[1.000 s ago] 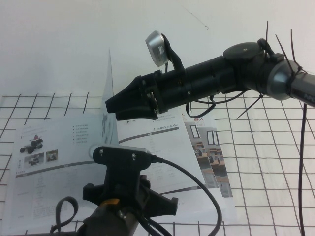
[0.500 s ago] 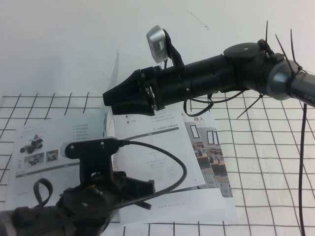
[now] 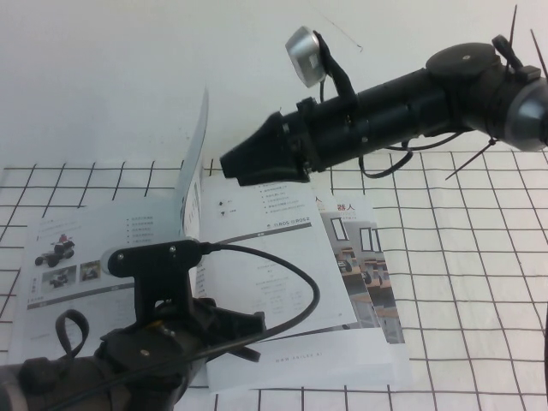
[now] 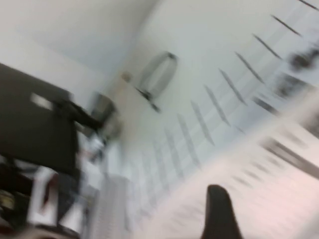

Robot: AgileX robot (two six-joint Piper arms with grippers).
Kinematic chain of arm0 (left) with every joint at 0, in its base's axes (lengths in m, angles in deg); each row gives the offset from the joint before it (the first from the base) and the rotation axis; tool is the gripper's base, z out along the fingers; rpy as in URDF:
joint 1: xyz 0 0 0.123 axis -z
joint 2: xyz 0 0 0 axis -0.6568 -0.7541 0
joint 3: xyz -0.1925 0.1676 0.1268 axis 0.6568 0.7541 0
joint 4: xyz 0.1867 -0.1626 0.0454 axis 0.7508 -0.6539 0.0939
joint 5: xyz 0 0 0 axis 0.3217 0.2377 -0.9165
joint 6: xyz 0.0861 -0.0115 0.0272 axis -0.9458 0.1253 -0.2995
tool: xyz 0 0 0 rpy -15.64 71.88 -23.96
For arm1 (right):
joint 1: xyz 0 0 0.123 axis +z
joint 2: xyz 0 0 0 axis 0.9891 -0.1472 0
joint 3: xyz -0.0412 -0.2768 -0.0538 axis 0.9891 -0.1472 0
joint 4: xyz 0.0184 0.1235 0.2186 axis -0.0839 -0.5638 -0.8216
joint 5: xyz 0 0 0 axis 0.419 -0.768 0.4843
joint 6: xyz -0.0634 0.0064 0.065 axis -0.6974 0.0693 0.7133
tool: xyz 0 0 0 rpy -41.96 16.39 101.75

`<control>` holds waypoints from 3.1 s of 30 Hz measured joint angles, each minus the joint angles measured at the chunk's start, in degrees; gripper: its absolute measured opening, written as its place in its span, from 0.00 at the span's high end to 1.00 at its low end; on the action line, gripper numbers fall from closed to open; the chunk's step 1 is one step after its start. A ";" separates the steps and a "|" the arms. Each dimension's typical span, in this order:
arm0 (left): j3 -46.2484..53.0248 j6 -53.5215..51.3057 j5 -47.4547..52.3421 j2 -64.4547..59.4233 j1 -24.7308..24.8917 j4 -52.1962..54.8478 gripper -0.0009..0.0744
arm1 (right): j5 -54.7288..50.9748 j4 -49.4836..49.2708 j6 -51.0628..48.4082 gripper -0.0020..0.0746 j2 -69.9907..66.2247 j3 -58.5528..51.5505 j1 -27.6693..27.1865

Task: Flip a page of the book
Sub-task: Open the closed book

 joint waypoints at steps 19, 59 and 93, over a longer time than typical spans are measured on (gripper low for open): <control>0.00 7.89 -3.08 0.00 0.00 -0.22 0.99 | -0.83 32.98 4.46 0.96 -6.77 0.08 0.23; 8.42 18.24 9.19 0.00 -15.68 1.85 0.99 | -0.67 47.30 13.06 0.97 -8.27 0.28 3.23; 3.29 9.10 56.95 20.23 -30.29 30.60 0.99 | 3.03 74.59 18.16 0.97 20.19 0.26 3.90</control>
